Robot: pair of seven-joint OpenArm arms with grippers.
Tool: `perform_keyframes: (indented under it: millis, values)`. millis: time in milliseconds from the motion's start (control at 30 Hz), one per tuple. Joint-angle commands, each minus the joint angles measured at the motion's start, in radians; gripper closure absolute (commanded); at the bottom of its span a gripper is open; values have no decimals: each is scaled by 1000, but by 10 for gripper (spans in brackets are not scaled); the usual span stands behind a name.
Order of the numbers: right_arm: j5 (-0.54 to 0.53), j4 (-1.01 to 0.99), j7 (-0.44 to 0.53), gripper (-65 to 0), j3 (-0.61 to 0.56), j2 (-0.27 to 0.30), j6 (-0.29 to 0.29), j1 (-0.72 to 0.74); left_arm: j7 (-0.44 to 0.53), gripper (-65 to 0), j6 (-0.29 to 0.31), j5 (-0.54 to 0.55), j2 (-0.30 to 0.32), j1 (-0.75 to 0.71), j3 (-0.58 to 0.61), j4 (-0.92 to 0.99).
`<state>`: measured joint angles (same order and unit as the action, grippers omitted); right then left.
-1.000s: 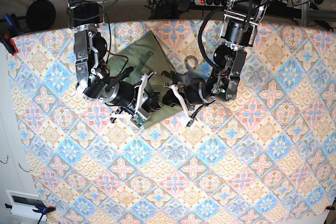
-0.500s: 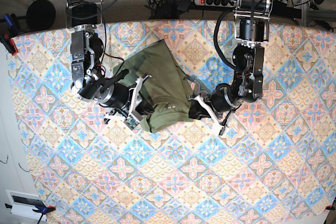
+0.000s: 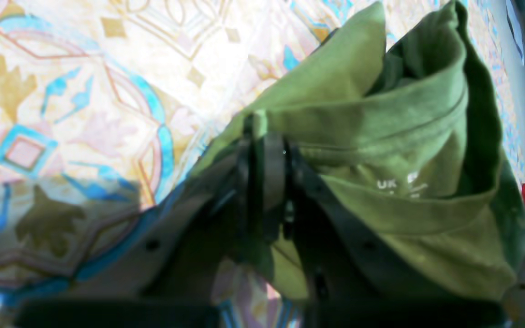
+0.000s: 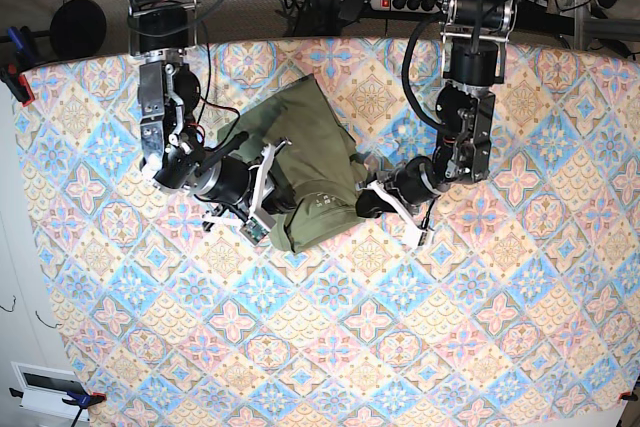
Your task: Layout the t-shirt on the table in an organized manner, then fold the t-shirt properly
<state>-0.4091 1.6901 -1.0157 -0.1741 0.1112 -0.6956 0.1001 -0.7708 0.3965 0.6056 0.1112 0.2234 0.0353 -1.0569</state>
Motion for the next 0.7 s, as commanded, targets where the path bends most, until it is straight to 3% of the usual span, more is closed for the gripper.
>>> perform_keyframes:
  millis: [0,167,267,433,667]
  values:
    - [-18,18,25,0,-14,2,-3,23,-8,-19,-21,-20,3,14,-4,-26]
    - [-17,23,24,0,-69,2,-3,23,-25,-173,-21,24,9,-14,-5,-113]
    - [-17,29,24,0,-114,2,-3,19,-46,-219,-23,81,15,-61,-77,-196]
    - [-11,18,24,0,-206,0,-3,23,-95,-196,-23,136,8,-124,-228,-291]
    - [-9,-104,30,0,-347,-5,-3,122,-169,-107,-23,190,14,-170,-383,-336]
